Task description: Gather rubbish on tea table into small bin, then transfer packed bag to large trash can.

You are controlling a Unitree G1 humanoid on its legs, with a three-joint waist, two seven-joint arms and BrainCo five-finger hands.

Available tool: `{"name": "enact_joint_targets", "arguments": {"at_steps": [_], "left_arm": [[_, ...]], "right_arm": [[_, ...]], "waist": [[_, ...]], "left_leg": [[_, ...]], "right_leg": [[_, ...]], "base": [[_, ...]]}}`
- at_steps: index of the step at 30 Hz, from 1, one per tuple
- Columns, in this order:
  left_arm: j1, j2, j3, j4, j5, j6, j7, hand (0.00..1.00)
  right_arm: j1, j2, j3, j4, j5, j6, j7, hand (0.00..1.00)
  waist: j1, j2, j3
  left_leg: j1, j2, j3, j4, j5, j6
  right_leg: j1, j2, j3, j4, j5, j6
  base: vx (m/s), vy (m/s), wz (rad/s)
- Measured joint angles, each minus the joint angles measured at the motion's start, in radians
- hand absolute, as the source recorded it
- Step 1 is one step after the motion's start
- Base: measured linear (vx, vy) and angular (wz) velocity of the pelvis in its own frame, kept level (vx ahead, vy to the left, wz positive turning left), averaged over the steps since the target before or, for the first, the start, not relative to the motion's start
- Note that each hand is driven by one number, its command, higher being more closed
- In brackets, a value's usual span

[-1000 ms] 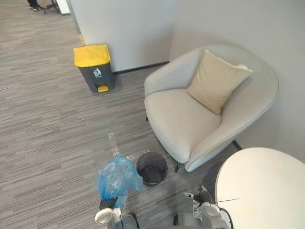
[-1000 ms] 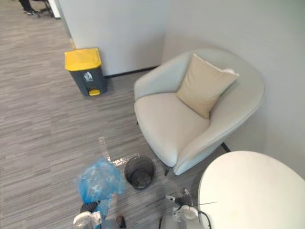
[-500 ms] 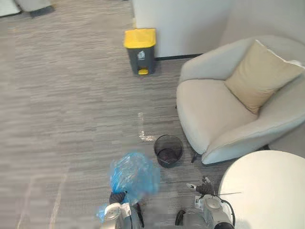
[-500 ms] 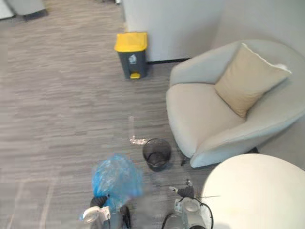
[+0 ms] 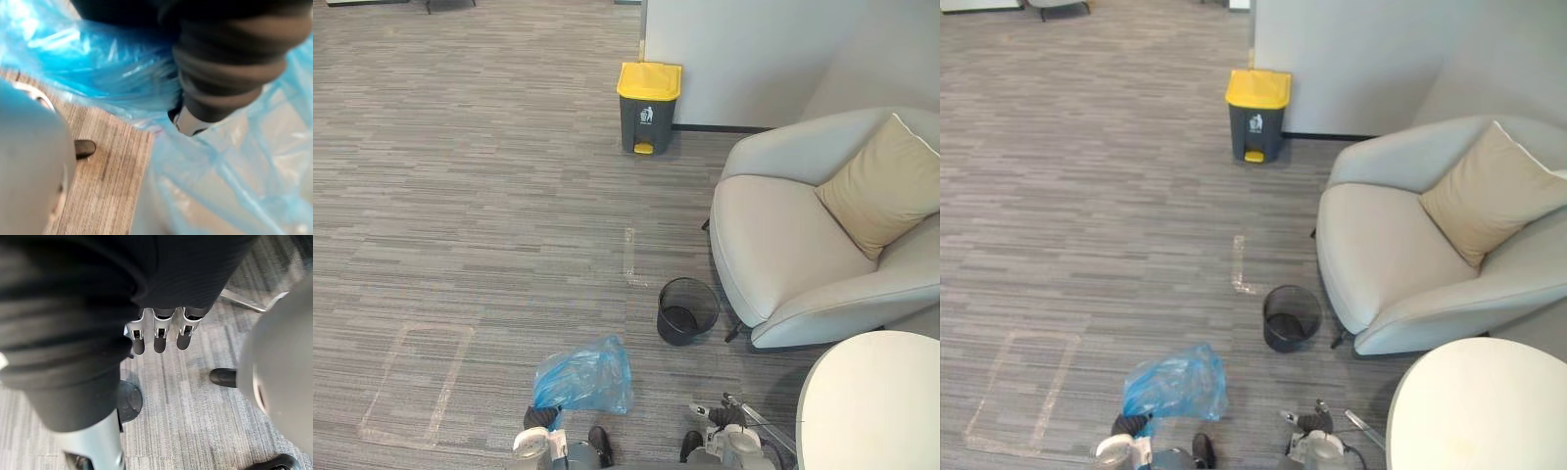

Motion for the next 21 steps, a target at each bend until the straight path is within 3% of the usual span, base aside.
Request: {"name": "enact_joint_targets", "arguments": {"at_steps": [2,3,4,5,6,7,9,12,13,14,15,16,18,19,20,21], "left_arm": [[-0.002,0.002,-0.005,0.004,0.0,0.0,0.0,1.0],[-0.003,0.0,-0.011,0.007,0.0,0.0,0.0,1.0],[0.0,-0.001,-0.012,0.004,0.0,-0.001,-0.001,1.0],[-0.001,-0.002,-0.012,0.003,0.0,-0.001,-0.001,1.0],[0.006,0.003,-0.012,-0.002,0.0,-0.001,0.0,1.0],[0.008,0.01,-0.012,-0.002,0.0,-0.001,-0.001,1.0],[0.006,0.015,-0.009,-0.002,0.0,0.0,-0.001,1.0],[0.001,-0.004,0.002,-0.002,0.0,0.001,-0.002,1.0],[-0.002,-0.011,0.006,-0.002,0.0,0.001,-0.002,1.0],[-0.009,-0.019,0.009,-0.003,0.001,0.001,-0.002,1.0],[-0.014,-0.025,0.011,0.001,0.001,0.002,-0.002,1.0],[-0.02,-0.045,0.011,0.001,0.002,0.002,-0.003,1.0],[-0.033,-0.071,0.012,0.0,0.006,0.002,-0.003,1.0],[-0.034,-0.082,0.028,-0.004,0.008,0.003,-0.003,1.0],[-0.027,-0.096,0.052,-0.012,0.009,0.003,-0.003,1.0],[-0.022,-0.098,0.059,-0.012,0.009,0.002,-0.003,1.0]], "right_arm": [[-0.001,-0.013,-0.016,-0.005,-0.001,0.0,0.0,0.0],[0.001,-0.018,-0.019,-0.007,-0.001,-0.001,0.0,0.0],[0.009,-0.022,-0.02,-0.008,-0.001,0.0,0.0,0.0],[0.01,-0.021,-0.02,-0.008,0.0,-0.001,0.0,0.0],[0.005,-0.021,-0.021,-0.015,0.001,-0.004,0.0,0.0],[0.001,-0.016,-0.019,-0.015,0.0,-0.005,0.002,0.0],[-0.007,-0.001,-0.02,-0.014,0.001,-0.009,0.001,0.0],[0.0,0.003,-0.034,-0.038,0.003,-0.011,0.002,0.0],[0.003,0.002,-0.045,-0.039,0.003,-0.011,0.002,0.0],[0.013,0.003,-0.063,-0.048,0.002,-0.011,0.001,0.0],[0.016,0.001,-0.065,-0.052,0.004,-0.011,0.003,0.0],[0.014,-0.009,-0.085,-0.053,0.002,-0.011,0.001,0.0],[0.005,-0.012,-0.089,-0.069,0.003,-0.011,0.0,0.0],[0.008,-0.01,-0.081,-0.077,0.002,-0.01,0.001,0.0],[0.009,0.001,-0.059,-0.082,0.003,-0.01,0.001,0.0],[0.005,0.012,-0.052,-0.082,0.003,-0.01,0.001,0.0]], "waist": [[-0.005,0.001,0.005],[-0.009,0.004,0.007],[-0.016,0.013,0.007],[-0.016,0.016,0.011],[-0.022,0.013,0.015],[-0.02,0.002,0.013],[-0.018,-0.009,0.021],[-0.026,0.003,0.029],[-0.035,0.005,0.028],[-0.042,0.001,0.025],[-0.042,-0.002,0.022],[-0.04,0.037,0.015],[-0.049,0.065,0.02],[-0.048,0.074,0.019],[-0.033,0.076,0.02],[-0.026,0.074,0.023]], "left_leg": [[-0.004,-0.019,-0.054,0.063,-0.064,0.022],[0.001,-0.019,-0.071,0.071,-0.071,0.027],[0.029,-0.018,-0.114,0.077,-0.085,0.035],[0.042,-0.017,-0.127,0.079,-0.089,0.038],[0.058,-0.004,-0.166,0.099,-0.114,0.051],[0.07,0.005,-0.179,0.108,-0.131,0.053],[0.11,0.006,-0.217,0.105,-0.158,0.054],[0.193,0.005,-0.26,0.064,-0.193,0.034],[0.222,0.002,-0.28,0.039,-0.2,0.029],[0.268,-0.005,-0.309,0.009,-0.212,0.009],[0.283,-0.004,-0.321,0.003,-0.215,0.004],[0.284,0.026,-0.33,0.036,-0.208,-0.01],[0.21,0.045,-0.323,0.217,-0.183,-0.053],[0.16,0.062,-0.308,0.358,-0.145,-0.103],[0.072,0.1,-0.279,0.604,-0.058,-0.144],[0.04,0.124,-0.243,0.698,-0.07,-0.13]], "right_leg": [[-0.017,-0.053,-0.011,0.177,-0.026,0.005],[-0.034,-0.06,-0.002,0.24,-0.021,-0.02],[-0.099,-0.064,0.068,0.426,0.021,-0.089],[-0.121,-0.061,0.09,0.479,0.033,-0.105],[-0.161,-0.024,0.14,0.544,-0.037,-0.061],[-0.185,0.008,0.15,0.552,-0.077,-0.053],[-0.239,0.077,0.147,0.531,-0.127,-0.052],[-0.289,0.173,0.141,0.416,-0.123,-0.064],[-0.295,0.19,0.126,0.38,-0.108,-0.083],[-0.291,0.199,0.104,0.309,-0.055,-0.116],[-0.286,0.201,0.102,0.325,-0.047,-0.168],[-0.268,0.208,0.064,0.335,-0.082,-0.177],[-0.22,0.218,0.027,0.306,-0.11,-0.189],[-0.173,0.237,0.029,0.266,-0.11,-0.19],[-0.075,0.263,0.057,0.184,-0.11,-0.19],[-0.021,0.272,0.076,0.151,-0.11,-0.191]], "base": [[0.18,0.074,0.51],[0.22,0.115,0.77],[0.14,0.102,0.68],[0.28,0.098,0.9],[0.23,0.014,0.68],[0.29,0.009,0.68],[0.38,-0.043,0.56],[0.38,-0.062,0.51],[0.69,-0.141,0.89],[0.54,-0.127,0.84],[0.73,-0.148,0.73],[0.63,-0.137,0.57],[0.55,-0.127,0.4],[0.62,-0.093,-0.14],[0.61,-0.066,-0.38],[0.7,-0.035,-0.54]]}}
